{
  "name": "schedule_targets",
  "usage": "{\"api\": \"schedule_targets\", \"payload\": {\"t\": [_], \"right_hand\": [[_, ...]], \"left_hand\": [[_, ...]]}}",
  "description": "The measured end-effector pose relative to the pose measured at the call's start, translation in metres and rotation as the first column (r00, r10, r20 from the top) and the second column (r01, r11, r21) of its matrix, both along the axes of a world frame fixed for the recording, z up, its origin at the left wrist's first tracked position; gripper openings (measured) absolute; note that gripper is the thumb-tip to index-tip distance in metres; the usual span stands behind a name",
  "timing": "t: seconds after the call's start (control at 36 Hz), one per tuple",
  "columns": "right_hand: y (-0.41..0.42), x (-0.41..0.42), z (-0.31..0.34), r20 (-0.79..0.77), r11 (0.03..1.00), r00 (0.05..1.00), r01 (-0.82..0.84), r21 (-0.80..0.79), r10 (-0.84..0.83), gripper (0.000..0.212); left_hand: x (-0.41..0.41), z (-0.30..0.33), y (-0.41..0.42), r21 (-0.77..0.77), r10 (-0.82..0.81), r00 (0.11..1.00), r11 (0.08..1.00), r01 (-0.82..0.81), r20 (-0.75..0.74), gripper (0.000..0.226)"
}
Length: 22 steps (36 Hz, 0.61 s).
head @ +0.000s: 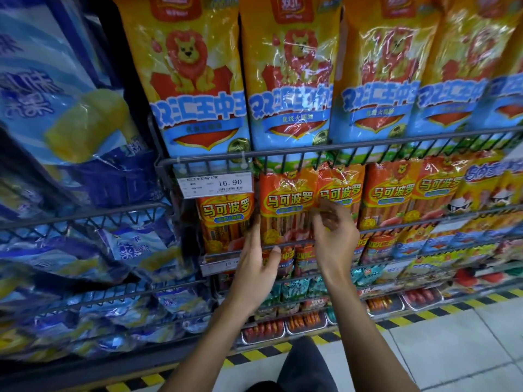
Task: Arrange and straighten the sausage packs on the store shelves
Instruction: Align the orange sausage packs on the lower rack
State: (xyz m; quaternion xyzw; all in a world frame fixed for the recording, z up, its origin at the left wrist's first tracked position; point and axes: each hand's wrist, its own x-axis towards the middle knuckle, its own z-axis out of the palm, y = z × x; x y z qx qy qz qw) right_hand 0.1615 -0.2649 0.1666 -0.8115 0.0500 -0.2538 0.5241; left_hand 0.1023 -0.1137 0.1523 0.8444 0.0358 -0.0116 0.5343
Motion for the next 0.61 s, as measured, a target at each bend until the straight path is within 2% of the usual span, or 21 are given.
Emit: {"api": "schedule_targets", "payload": {"t": [0.11, 0.25, 0.33, 0.47, 0.56, 0.61], "right_hand": [[0.0, -0.008, -0.006, 0.003, 0.997, 0.999, -0.041, -0.069, 0.042, 0.031], [0.007, -0.013, -0.011, -0.012, 0.994, 0.998, -0.055, -0.091, 0.054, 0.033], [0.004, -0.011, -0.01, -0.032, 0.993, 0.998, -0.063, -0.095, 0.06, 0.035], [0.003, -0.011, -0.004, -0.008, 0.996, 0.999, -0.043, -0.077, 0.043, 0.028], [0.004, -0.008, -0.005, -0.024, 0.996, 0.999, -0.039, -0.079, 0.037, 0.029], [0.005, -0.007, -0.008, -0.03, 0.996, 0.999, -0.028, -0.088, 0.025, 0.031]], "left_hand": [[0.01, 0.009, -0.003, 0.073, 0.028, 0.998, 0.997, -0.032, 0.062, 0.073], [0.037, 0.012, -0.004, 0.289, 0.199, 0.94, 0.916, -0.279, 0.276, 0.059], [0.043, 0.011, -0.003, 0.255, 0.287, 0.897, 0.889, -0.38, 0.337, 0.047], [0.039, 0.008, 0.0, 0.06, 0.399, 0.833, 0.889, -0.454, 0.384, 0.042], [0.039, 0.014, 0.004, 0.016, 0.39, 0.839, 0.904, -0.428, 0.379, 0.042], [0.041, 0.014, 0.006, 0.046, 0.359, 0.856, 0.914, -0.403, 0.371, 0.042]]}}
